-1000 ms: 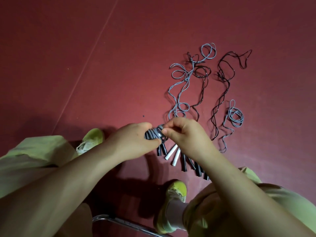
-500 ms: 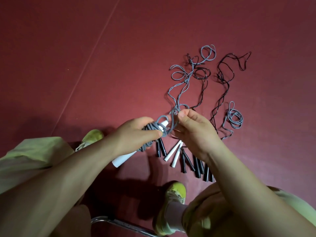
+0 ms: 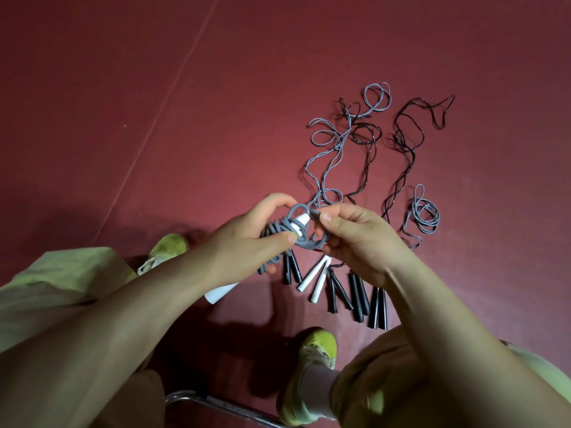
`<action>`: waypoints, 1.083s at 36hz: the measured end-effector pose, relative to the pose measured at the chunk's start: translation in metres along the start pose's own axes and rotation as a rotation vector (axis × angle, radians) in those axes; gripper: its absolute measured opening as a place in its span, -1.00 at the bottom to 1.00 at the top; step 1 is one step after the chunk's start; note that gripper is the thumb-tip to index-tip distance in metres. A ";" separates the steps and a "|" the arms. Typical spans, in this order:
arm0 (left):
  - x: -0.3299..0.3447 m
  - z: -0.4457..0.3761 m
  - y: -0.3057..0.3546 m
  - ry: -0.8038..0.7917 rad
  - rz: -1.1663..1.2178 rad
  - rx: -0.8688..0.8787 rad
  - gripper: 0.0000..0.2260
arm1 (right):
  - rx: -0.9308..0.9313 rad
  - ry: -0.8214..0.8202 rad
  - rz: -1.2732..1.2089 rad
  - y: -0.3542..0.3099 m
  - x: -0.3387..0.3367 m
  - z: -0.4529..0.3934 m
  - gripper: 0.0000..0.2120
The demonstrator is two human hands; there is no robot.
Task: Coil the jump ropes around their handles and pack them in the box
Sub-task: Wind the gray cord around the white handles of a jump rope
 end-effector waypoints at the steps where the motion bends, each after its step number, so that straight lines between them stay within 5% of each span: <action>1: 0.000 0.001 0.002 -0.007 0.002 0.017 -0.70 | 0.007 -0.005 -0.022 0.000 0.000 0.000 -0.81; 7: 0.005 0.006 0.009 -0.086 0.089 0.095 -0.65 | 0.039 -0.152 -0.155 0.002 0.008 0.000 -0.85; 13: 0.010 0.008 0.015 -0.129 0.163 0.133 -0.62 | 0.030 -0.296 -0.275 0.004 0.013 0.000 -0.63; 24: 0.013 0.005 0.010 -0.095 0.228 0.064 -0.69 | 0.070 -0.176 -0.380 0.013 0.016 -0.004 -0.44; 32: 0.005 0.003 0.006 -0.005 0.382 -0.052 -0.69 | 0.069 -0.270 -0.436 0.008 0.020 -0.001 -0.56; 39: 0.012 0.002 0.004 -0.071 0.464 -0.097 -0.80 | 0.090 -0.152 -0.467 0.006 0.020 0.002 -0.80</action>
Point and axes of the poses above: each hand's wrist, its own z-axis away from the middle knuckle, its own x-axis out of the palm, y = z × x, the point moved 7 cm from there along -z, towards the middle knuckle, and after that the axes turned 1 degree about -y, right-handed, at the moved point
